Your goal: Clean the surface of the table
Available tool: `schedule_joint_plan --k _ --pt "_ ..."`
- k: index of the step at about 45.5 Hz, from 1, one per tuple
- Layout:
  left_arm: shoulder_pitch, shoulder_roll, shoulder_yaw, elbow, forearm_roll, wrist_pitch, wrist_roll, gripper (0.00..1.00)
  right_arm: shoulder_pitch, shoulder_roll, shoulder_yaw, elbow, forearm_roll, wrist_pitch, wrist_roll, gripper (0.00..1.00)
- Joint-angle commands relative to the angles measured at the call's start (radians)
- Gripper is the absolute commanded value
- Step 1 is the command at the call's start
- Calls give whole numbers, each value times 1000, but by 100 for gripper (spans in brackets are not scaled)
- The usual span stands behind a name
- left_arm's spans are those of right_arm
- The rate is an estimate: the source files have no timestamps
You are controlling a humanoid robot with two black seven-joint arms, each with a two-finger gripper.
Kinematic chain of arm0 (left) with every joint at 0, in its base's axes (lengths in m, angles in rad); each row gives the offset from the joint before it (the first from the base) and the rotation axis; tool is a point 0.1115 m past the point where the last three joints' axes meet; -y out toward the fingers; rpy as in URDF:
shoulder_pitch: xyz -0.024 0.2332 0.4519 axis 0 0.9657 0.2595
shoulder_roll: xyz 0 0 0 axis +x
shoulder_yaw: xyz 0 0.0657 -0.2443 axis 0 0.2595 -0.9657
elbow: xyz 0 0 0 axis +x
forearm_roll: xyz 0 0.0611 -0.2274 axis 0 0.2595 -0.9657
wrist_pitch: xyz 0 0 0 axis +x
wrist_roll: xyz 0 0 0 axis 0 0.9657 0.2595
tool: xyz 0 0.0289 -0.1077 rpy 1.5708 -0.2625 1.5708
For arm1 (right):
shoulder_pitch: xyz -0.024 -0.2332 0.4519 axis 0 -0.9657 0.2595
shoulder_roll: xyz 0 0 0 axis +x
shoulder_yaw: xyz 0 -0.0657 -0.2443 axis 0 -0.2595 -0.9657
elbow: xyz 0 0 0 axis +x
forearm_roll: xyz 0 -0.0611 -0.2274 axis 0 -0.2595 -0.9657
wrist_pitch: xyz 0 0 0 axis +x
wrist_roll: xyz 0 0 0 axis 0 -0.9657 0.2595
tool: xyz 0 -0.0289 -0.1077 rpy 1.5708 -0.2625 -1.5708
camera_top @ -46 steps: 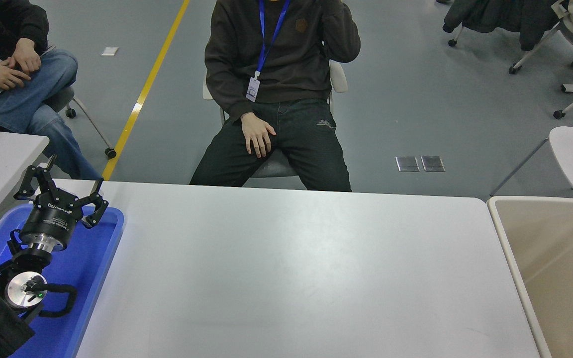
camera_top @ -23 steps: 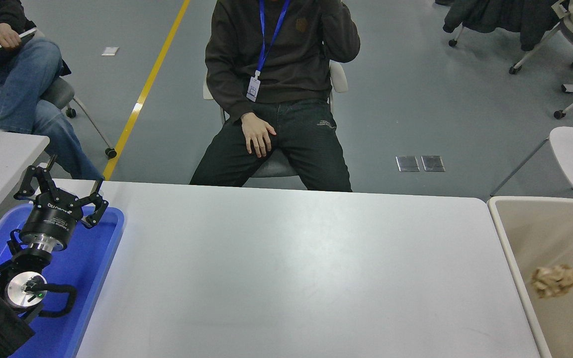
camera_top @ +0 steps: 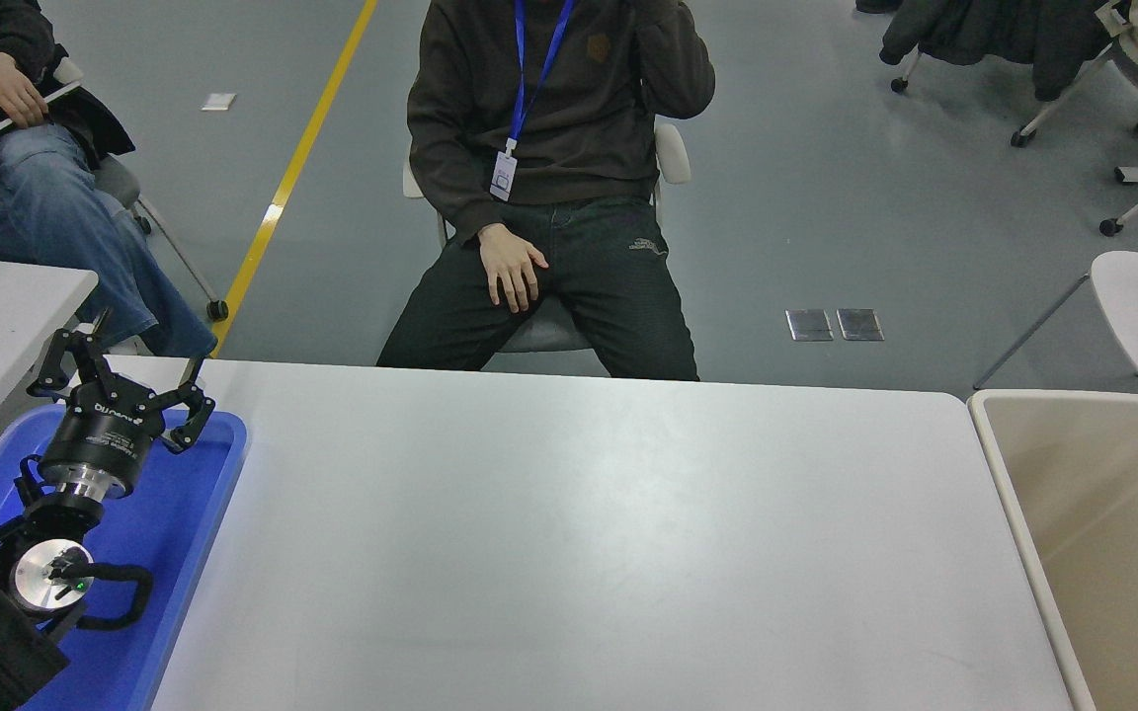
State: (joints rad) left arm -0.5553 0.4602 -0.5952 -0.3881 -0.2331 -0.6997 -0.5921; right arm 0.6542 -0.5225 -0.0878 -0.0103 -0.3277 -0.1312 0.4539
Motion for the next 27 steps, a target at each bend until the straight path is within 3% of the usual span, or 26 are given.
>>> schedule_joint_plan --k 1,19,27 --pt "0 0 0 0 0 0 0 100 45 -45 66 0 280 197 -4 98" --pt "0 0 0 0 0 0 0 100 33 -54 563 91 322 470 -47 99" --pt "0 0 0 0 0 0 0 100 1 -51 828 236 322 501 -66 98"
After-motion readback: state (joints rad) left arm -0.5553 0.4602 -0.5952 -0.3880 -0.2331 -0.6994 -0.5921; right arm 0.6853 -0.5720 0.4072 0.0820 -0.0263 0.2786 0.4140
